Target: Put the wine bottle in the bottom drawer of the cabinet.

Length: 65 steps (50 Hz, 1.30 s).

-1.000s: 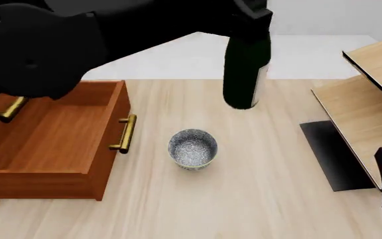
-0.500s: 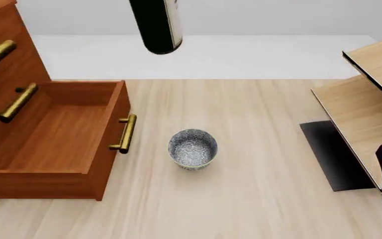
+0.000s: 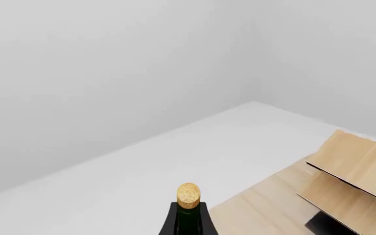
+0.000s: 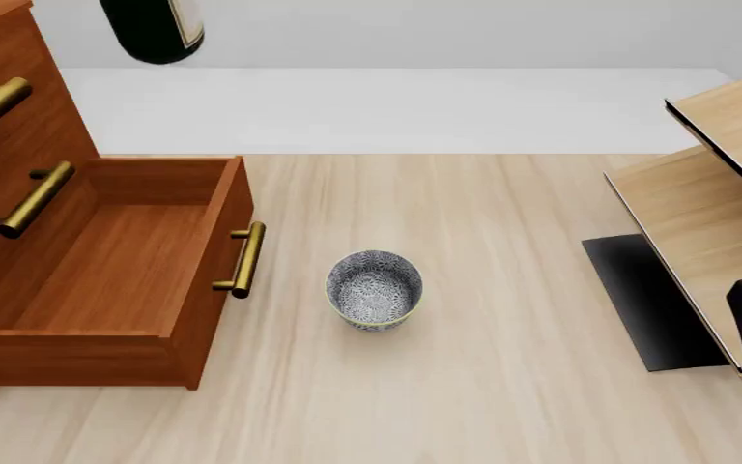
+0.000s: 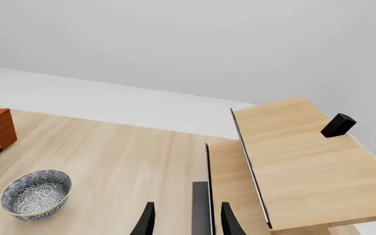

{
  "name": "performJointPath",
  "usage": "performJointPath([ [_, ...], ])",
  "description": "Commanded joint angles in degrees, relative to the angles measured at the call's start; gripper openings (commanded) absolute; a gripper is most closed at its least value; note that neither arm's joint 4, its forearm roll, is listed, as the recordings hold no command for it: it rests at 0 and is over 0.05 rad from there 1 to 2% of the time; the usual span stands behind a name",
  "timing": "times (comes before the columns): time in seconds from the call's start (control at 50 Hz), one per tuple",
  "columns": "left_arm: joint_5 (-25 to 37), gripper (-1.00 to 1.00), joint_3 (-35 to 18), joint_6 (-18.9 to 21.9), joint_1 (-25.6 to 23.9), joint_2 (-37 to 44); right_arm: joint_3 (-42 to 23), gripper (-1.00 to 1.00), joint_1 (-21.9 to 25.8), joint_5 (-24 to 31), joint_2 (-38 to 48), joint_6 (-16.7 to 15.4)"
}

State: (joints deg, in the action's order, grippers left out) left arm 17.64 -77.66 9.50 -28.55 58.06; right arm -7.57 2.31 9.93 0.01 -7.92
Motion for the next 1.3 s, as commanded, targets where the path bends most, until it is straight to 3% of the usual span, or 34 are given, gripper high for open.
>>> performJointPath([
  [0.02,8.4,-1.0,-5.6,2.1,4.3,0.4,0.5,1.0,0.5,-0.4,0.0,0.3],
  [0.08,10.6,-1.0,-6.7,2.0,5.5,1.0,0.7,1.0,0.6,-0.5,0.0,0.3],
  [0.16,14.4,-1.0,-10.0,-1.1,6.2,3.0,0.9,1.0,0.9,-0.6,0.0,0.4],
  [0.24,16.1,-1.0,-11.3,1.0,7.6,4.6,1.4,1.0,1.2,-1.0,0.0,0.5],
  [0.28,18.3,-1.0,-13.2,-1.0,8.1,5.8,1.4,1.0,1.4,-0.9,0.0,0.5],
  [0.32,19.3,-1.0,-14.1,-0.4,7.2,6.2,1.6,1.0,1.5,-1.0,0.0,0.6],
  [0.34,21.6,-1.0,-15.7,-2.9,7.1,7.5,1.7,1.0,1.5,-1.1,0.0,0.6],
  [0.4,21.6,-1.0,-15.3,1.1,8.6,7.8,1.7,1.0,1.6,-1.1,0.0,0.6],
  [0.44,23.7,-1.0,-16.6,-0.2,7.9,9.0,1.8,1.0,1.7,-1.1,0.0,0.6],
  [0.5,25.1,-1.0,-17.6,1.1,8.8,10.4,1.9,1.0,1.7,-1.1,0.0,0.6],
  [0.56,27.7,-1.0,-20.1,-1.8,8.3,12.1,2.1,1.0,1.8,-1.2,0.0,0.6],
  [0.6,27.5,-1.0,-20.2,-0.2,8.5,12.4,2.3,1.0,1.9,-1.4,0.0,0.7],
  [0.62,28.7,-1.0,-21.3,-2.0,9.7,13.4,2.3,1.0,2.0,-1.4,0.0,0.7],
  [0.76,30.4,-1.0,-22.7,-3.0,10.5,15.6,2.3,1.0,2.2,-1.4,0.0,0.7],
  [0.88,31.6,-1.0,-23.5,-4.4,10.4,17.1,2.5,1.0,2.0,-1.4,0.0,0.7],
  [0.92,30.9,-1.0,-22.7,-2.3,11.9,17.1,2.4,1.0,2.0,-1.4,0.0,0.6],
  [1.08,31.1,-1.0,-21.2,-4.0,12.8,17.6,2.7,1.0,2.1,-1.5,0.0,0.7],
  [1.16,30.5,-1.0,-19.7,-2.3,14.1,17.6,2.8,1.0,2.2,-1.5,0.0,0.6],
  [1.2,30.7,-1.0,-20.0,-4.6,14.4,18.1,2.9,1.0,2.3,-1.5,0.0,0.6],
  [1.3,29.8,-1.0,-18.3,-4.0,14.6,18.1,3.0,1.0,2.3,-1.5,0.0,0.7],
])
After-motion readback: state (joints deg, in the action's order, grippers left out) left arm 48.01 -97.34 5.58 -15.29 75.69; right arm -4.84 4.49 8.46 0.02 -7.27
